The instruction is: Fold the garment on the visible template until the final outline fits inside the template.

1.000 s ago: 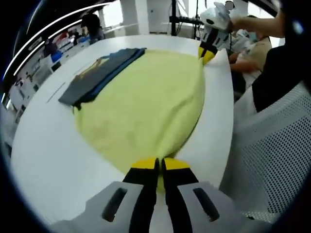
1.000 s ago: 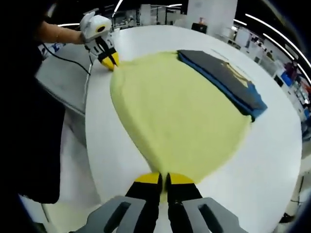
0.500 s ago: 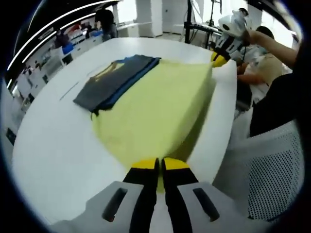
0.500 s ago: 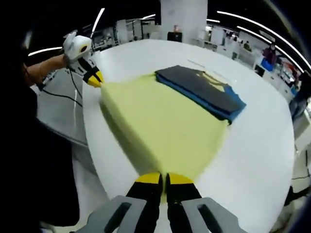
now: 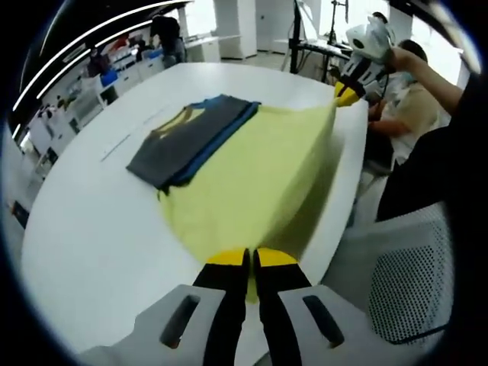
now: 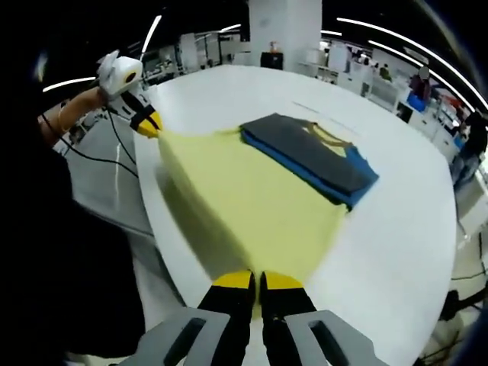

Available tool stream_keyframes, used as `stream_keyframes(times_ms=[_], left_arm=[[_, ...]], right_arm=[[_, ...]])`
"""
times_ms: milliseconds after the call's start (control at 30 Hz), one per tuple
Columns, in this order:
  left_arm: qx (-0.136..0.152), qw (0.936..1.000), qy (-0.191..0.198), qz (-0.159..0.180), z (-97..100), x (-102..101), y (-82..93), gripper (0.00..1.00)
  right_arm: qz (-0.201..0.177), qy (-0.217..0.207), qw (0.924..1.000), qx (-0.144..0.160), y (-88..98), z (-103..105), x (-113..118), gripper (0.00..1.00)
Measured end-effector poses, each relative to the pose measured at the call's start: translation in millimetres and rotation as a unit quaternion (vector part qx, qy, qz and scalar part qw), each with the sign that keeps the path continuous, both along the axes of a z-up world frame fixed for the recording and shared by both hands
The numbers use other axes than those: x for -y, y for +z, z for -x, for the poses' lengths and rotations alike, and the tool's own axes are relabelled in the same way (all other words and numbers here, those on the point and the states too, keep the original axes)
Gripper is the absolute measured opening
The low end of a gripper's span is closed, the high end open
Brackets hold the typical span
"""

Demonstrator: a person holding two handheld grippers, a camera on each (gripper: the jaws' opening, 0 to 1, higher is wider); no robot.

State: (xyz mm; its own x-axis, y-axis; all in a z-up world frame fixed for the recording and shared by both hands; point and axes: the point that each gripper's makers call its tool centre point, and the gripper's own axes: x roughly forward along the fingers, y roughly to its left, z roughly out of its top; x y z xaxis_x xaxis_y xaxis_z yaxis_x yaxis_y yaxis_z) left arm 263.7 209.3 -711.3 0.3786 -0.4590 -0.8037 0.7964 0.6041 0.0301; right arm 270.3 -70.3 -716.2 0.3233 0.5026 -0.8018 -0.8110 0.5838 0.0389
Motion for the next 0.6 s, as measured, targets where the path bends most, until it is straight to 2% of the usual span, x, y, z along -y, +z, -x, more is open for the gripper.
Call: stream_keyframes(times_ms=[200, 600], left_arm=[[-0.005, 1.0000, 0.001, 0.001, 8.4, 0.3, 10.0, 0.01], [-0.013, 0.9996, -0.020, -0.015, 20.0, -4.5, 26.6, 0.01]], right_arm=[[0.003, 0.008, 0.9999, -0.010, 8.7, 8.6, -0.1, 0.00], [-0.014, 0.009, 0.9996, -0.023, 25.3, 19.0, -4.9, 0.00]])
